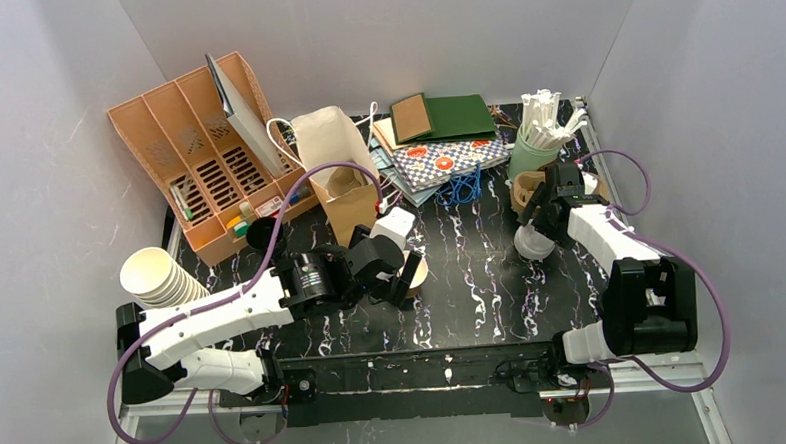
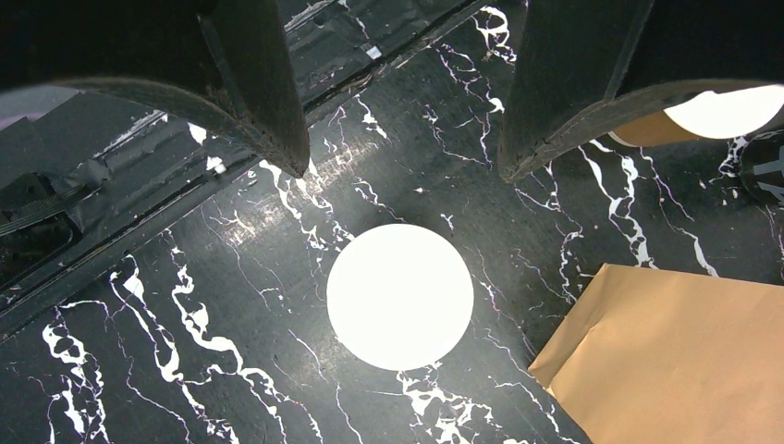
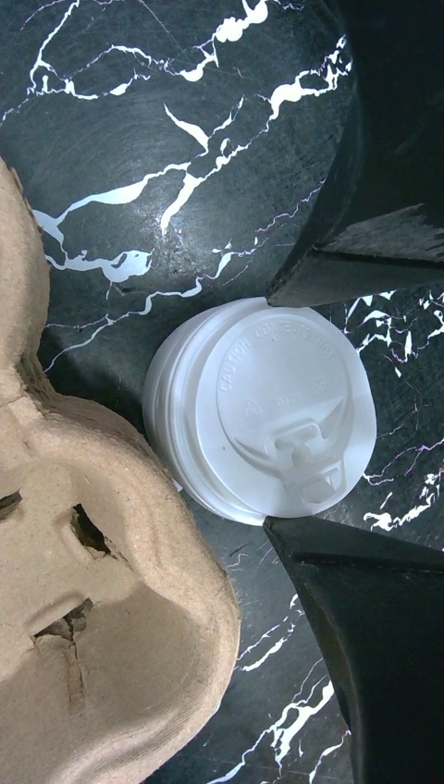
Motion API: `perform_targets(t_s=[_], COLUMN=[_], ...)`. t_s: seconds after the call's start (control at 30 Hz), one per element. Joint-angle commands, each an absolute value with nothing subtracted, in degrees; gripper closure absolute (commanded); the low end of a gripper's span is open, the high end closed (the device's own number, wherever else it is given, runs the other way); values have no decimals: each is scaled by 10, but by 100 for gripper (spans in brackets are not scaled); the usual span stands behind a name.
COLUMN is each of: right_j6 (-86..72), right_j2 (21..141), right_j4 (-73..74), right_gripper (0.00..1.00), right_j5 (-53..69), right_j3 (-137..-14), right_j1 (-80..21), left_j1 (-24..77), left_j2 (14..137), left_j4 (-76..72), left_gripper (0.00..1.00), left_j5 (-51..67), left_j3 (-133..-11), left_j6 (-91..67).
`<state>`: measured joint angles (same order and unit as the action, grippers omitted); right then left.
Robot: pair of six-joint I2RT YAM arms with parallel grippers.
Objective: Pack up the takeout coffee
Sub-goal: Close the cup lid on the coffee cup.
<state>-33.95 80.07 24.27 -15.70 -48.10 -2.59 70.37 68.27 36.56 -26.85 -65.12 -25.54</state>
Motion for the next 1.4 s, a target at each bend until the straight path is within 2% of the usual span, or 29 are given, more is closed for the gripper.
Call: perform_targets(t_s=[0.0,0.4,0.63,0.87,1.07,1.37], right_j6=[-344,-326,-323,-325,-340,-350], right_j2=[780,719,731,724,707,697], right_j4=[254,331,342,354,367,381], right_gripper=[15,14,14,13,12,12], right_j5=[-165,-144,-141,-70,-56,-86], right_j3=[-496,-562,-572,-576,-568,-567], right_j1=[-22,-22,-22,-22,-22,-15], left_j1=[707,707,707,707,703,594], left_j2=[685,684,684,673,713,935], left_j4=[380,381,381,324,126,-74], left_gripper=[28,28,27,29,43,67], left_j5=[-287,-283,-277,-244,-138,89], left_j3=[-658,-663,-661,-640,-633,-722], left_j6=[-253,-255,-260,-252,-219,-333])
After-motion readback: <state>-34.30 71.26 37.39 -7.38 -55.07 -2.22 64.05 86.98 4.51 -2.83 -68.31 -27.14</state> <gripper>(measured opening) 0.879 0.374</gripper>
